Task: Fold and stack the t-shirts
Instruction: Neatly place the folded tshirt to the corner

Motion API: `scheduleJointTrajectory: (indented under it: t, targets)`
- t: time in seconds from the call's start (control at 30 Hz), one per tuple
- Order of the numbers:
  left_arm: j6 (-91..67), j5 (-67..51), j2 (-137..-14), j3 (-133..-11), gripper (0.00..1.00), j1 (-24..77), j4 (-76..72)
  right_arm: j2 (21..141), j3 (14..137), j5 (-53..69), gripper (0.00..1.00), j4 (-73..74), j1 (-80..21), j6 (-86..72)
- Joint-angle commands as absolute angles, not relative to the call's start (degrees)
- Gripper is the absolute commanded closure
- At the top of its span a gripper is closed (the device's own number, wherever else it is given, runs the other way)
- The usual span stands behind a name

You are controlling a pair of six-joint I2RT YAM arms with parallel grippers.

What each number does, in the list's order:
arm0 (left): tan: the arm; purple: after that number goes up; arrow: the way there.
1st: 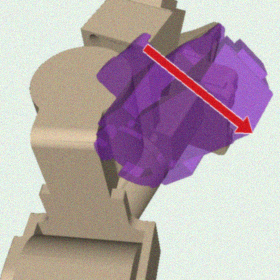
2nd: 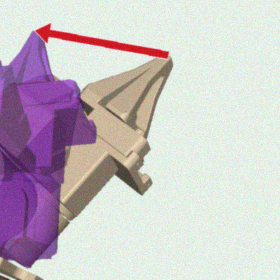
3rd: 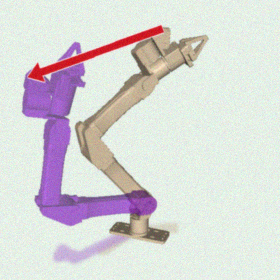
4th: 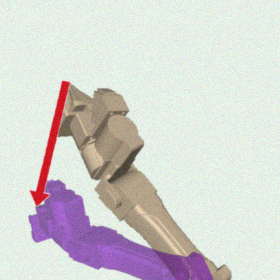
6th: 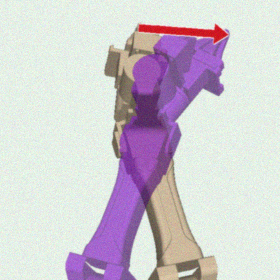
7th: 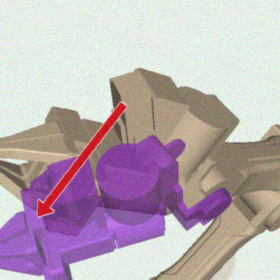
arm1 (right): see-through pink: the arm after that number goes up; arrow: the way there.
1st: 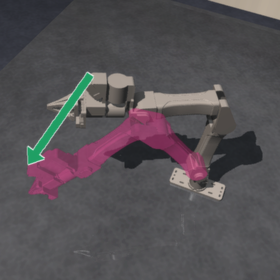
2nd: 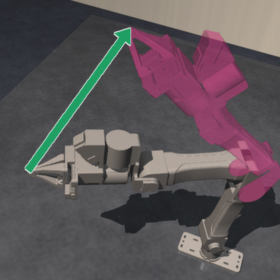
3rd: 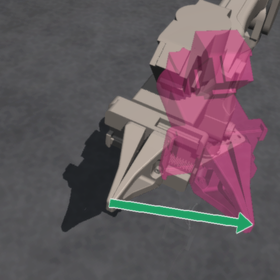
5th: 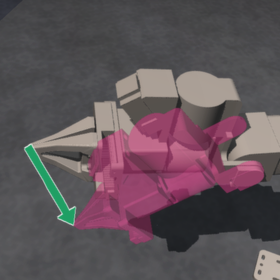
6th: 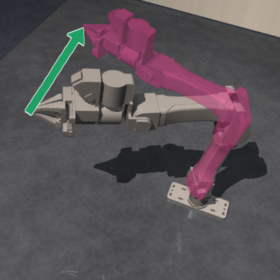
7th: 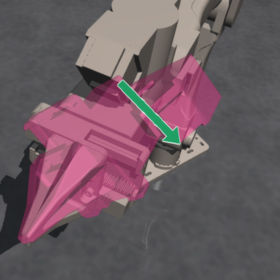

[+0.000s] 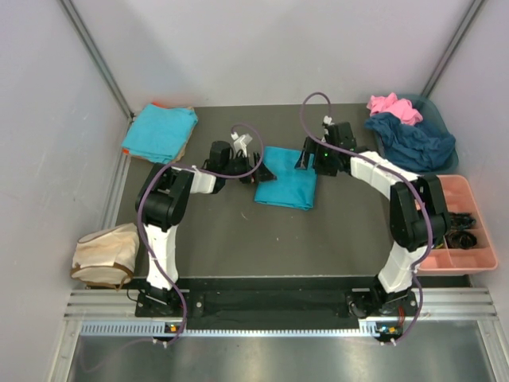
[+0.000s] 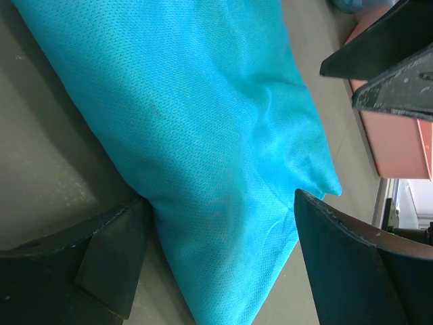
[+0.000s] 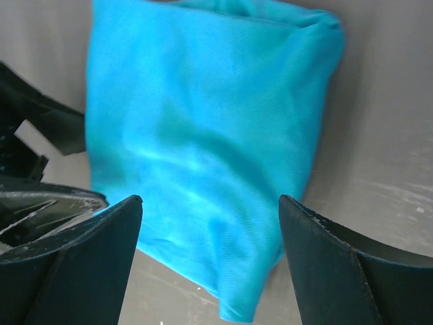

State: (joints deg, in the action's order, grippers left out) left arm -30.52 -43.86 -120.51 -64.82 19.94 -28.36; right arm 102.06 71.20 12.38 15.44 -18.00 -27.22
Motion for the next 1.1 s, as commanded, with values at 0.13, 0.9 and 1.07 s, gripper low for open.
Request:
scheduleJointTrajectory:
  t: [0.13,0.9,1.07]
  targets:
    - [-29.8,-41.5,-123.7,-62.3,0.1,20.5,-22.6,106.6,69.0,23.8,0.18,4.4,-18.6,-30.2]
    - [-21.9,-37.4,-126.6,-68.9,0.1,21.4,-9.3,113.6,68.9,20.2,0.18,8.1,-18.6,-30.5]
    - [-21.0,-38.8,-128.3,-71.0,0.11,22.1,-7.2,113.3,69.1,20.4,0.18,8.2,-18.6,-30.3]
